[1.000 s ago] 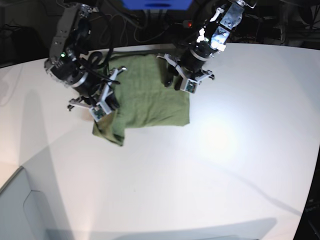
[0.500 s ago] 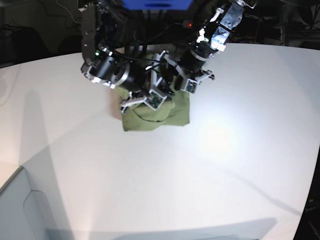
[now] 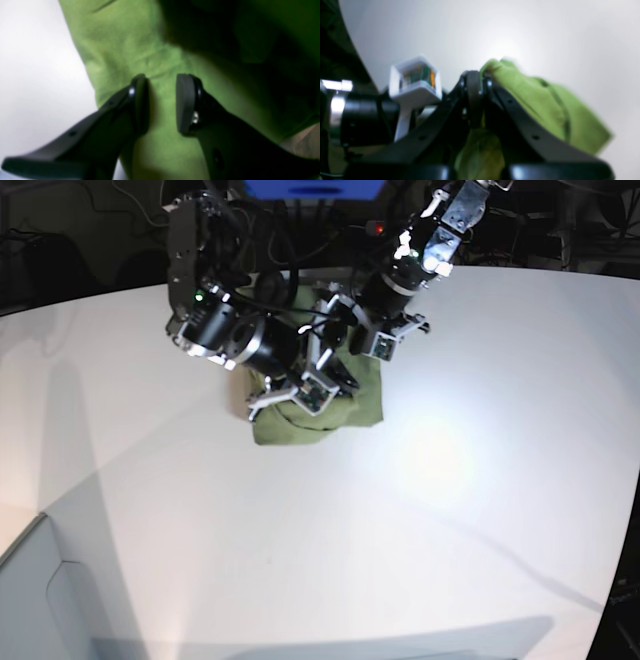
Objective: Fold the T-shirt properly
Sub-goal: 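Grasp the other strip end with the right gripper and fold it over the stack, then release the folded end with the right gripper and lift both grippers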
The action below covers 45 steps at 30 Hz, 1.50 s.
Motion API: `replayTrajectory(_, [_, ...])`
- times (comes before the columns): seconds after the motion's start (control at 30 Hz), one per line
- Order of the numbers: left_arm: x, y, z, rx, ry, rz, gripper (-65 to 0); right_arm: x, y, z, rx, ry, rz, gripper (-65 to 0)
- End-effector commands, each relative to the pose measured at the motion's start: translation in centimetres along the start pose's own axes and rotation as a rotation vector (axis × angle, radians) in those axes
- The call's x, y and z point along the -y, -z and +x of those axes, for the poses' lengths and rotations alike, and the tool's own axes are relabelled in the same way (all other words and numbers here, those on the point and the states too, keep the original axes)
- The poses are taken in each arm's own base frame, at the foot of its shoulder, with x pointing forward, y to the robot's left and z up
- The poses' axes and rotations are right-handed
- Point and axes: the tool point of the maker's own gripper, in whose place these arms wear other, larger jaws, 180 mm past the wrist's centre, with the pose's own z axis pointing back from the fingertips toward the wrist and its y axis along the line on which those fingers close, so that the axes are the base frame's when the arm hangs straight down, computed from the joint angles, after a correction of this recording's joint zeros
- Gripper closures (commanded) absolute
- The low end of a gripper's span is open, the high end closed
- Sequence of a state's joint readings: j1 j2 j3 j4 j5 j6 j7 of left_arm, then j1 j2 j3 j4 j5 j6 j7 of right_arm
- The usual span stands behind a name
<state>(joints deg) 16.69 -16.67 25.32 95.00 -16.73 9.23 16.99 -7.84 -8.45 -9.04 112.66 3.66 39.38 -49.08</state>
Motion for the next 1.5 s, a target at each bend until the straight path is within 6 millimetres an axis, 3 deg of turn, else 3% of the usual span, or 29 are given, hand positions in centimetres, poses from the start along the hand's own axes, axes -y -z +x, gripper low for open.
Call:
replayTrajectory(0.0, [0.3, -0.2, -0.1, -0.011, -0.007, -0.005, -20.2, -0.2, -0.4, 2.3, 0.082, -0.02, 0.006, -0.1])
replayTrajectory(0.23, [0.4, -0.2, 0.0, -0.009, -0.008, -0.008, -20.2, -0.1, -0.7, 3.8, 0.15, -0.002, 0.029, -0.1])
replayTrajectory(0.5, [1.3, -0.9, 1.1, 0.024, -0.016, -0.026, -20.2, 0.2, 2.3, 0.7, 0.069, 0.074, 0.093, -0.1])
replayTrajectory(0.67, [1.3, -1.0, 1.0, 0.023, -0.017, -0.026, -20.2, 0.0, 3.0, 0.7, 0.09, 0.095, 0.112, -0.5])
replayTrajectory(0.77, [1.3, -1.0, 0.9, 0.021, -0.017, -0.027, -20.2, -0.1, 3.3, 0.3, 0.079, 0.102, 0.12, -8.0])
replayTrajectory(0.9, [1.6, -1.3, 1.1, 0.026, -0.021, -0.031, -20.2, 0.0, 3.4, 0.0, 0.072, 0.112, 0.119, -26.5])
replayTrajectory(1.03, [1.8, -1.7, 2.2, 0.055, -0.012, -0.041, -20.2, 0.4, 2.9, -0.7, 0.058, 0.097, 0.109, -37.0])
replayTrajectory(1.17, [2.1, -2.0, 2.9, 0.073, -0.01, -0.048, -20.2, 1.7, 1.1, -0.1, 0.094, 0.093, 0.072, -37.9])
replayTrajectory(1.27, [2.3, -2.2, 3.0, 0.077, -0.012, -0.053, -20.2, 3.9, -1.3, 0.4, 0.137, 0.098, -0.008, -37.9])
replayTrajectory(1.37, [2.8, -2.8, 3.2, 0.084, -0.019, -0.063, -20.2, 5.7, -4.0, -0.5, 0.15, 0.129, -0.083, -37.9])
replayTrajectory(1.47, [2.9, -3.2, 2.7, 0.075, -0.024, -0.06, -20.2, 5.9, -5.1, -1.5, 0.152, 0.165, -0.084, -37.9])
